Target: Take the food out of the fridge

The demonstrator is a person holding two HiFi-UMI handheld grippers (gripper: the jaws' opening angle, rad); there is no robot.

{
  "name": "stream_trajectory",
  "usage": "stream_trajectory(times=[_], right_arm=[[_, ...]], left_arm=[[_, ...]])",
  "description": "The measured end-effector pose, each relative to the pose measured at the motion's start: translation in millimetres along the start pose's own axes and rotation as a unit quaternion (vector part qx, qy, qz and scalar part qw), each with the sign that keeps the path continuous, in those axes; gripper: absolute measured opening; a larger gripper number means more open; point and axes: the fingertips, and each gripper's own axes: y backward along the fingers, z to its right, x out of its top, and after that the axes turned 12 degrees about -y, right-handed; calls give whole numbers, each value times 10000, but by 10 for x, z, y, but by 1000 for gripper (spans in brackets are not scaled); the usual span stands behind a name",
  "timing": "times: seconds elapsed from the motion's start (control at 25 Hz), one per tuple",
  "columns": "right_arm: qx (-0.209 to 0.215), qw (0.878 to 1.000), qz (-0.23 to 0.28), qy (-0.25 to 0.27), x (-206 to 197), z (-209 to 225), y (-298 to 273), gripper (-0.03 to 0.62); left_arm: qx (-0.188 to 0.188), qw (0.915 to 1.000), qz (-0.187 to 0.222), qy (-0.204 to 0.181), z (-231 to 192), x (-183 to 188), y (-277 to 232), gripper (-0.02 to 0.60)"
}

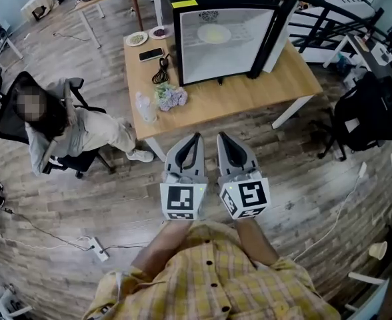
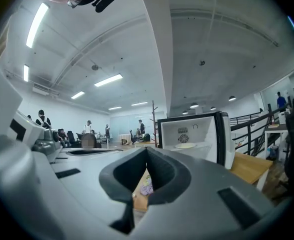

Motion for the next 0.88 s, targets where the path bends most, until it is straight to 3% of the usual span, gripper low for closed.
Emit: stream_trajectory(times=[0.32,0.88], right_arm=[[-310,9995,5,14,182,216,-1009,8],[-725,9970,-281,22,66,616,-1590,8]], left_arm=[[-273,9996,50,-34,-658,12,-834,8],[-632,9977,-112,231,-878,-234,-1479,8]])
